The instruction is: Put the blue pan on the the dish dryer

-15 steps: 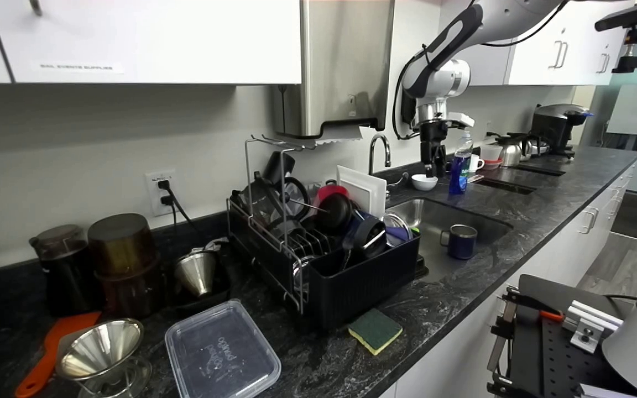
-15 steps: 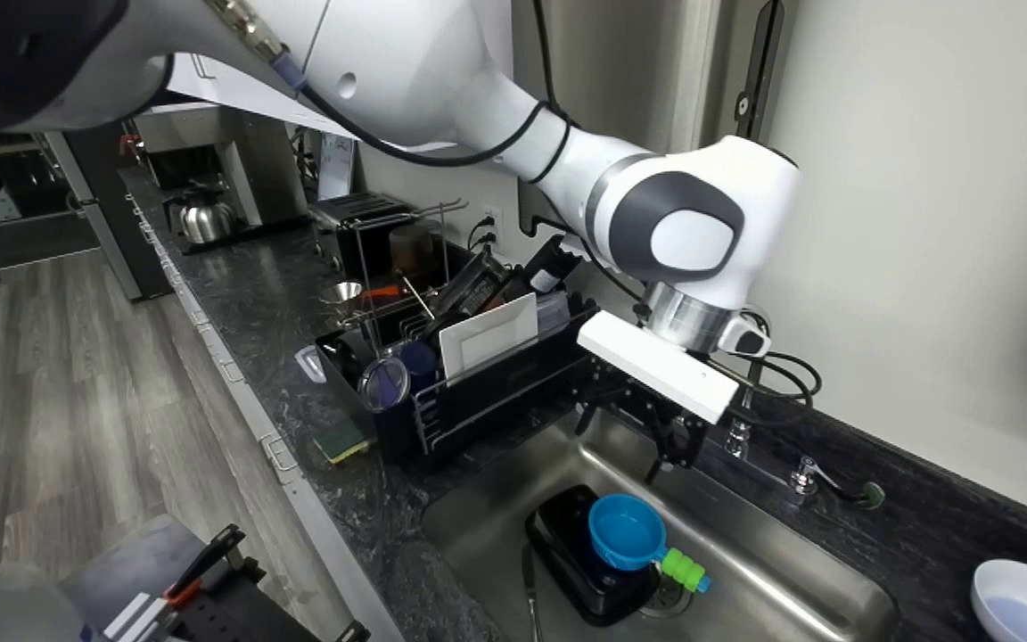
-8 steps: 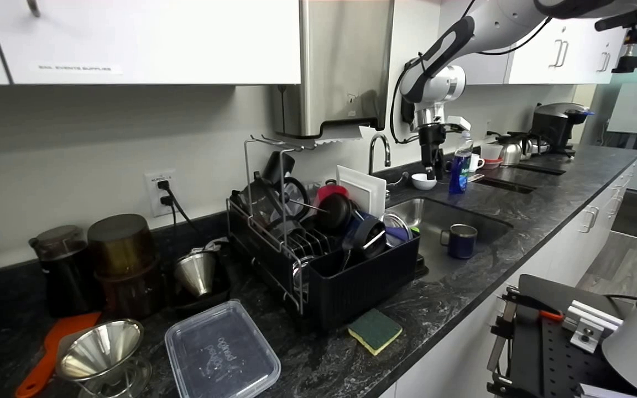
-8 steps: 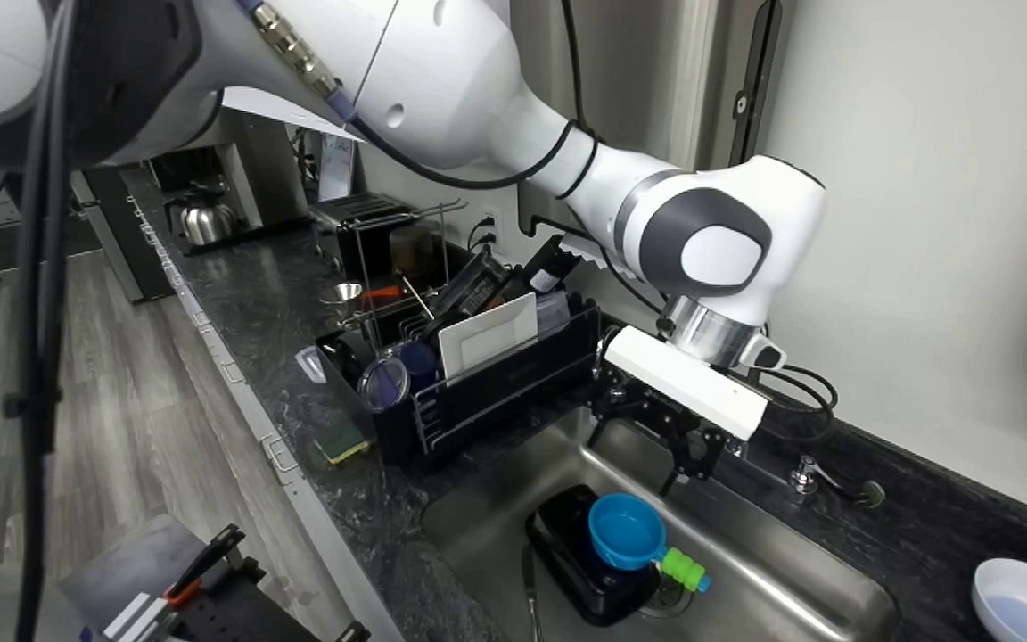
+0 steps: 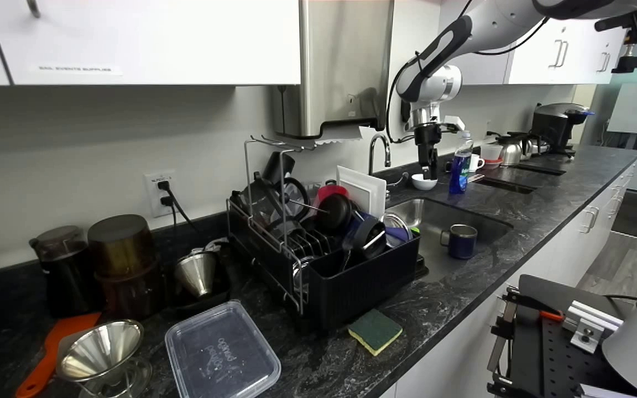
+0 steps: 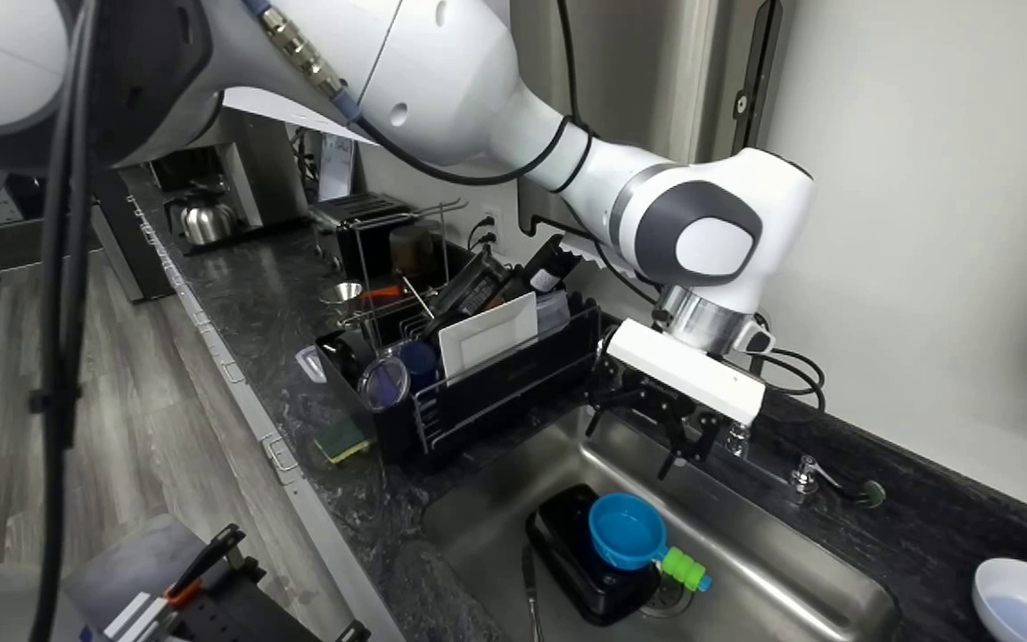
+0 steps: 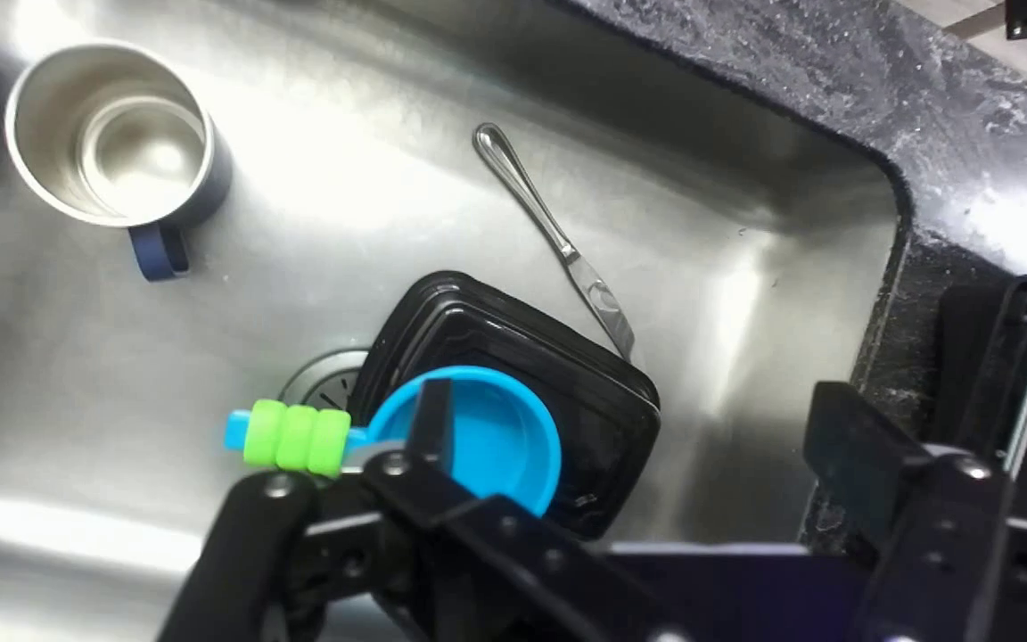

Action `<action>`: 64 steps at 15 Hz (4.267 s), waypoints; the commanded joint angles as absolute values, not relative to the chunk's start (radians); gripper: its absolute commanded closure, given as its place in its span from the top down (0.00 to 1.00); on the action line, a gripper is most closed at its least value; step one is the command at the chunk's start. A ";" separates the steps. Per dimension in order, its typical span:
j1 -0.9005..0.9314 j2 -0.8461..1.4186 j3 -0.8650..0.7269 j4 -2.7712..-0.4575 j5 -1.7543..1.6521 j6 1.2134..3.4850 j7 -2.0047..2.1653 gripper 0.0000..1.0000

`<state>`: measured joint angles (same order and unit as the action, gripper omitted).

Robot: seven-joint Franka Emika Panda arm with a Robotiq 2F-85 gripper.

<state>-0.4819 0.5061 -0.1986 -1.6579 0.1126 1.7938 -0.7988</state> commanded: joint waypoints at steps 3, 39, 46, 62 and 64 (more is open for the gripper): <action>-0.468 0.526 -0.135 -1.649 0.108 1.852 -0.987 1.00; -0.622 0.553 -0.176 -1.753 0.019 2.171 -1.657 1.00; -0.668 0.594 -0.119 -1.824 0.139 2.394 -1.827 1.00; -0.700 0.691 -0.041 -1.811 0.228 2.432 -1.945 1.00; -0.699 0.690 -0.041 -1.809 0.228 2.432 -1.945 1.00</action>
<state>-0.6974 0.6872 -0.0425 -1.8155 0.2308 2.4353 -1.9471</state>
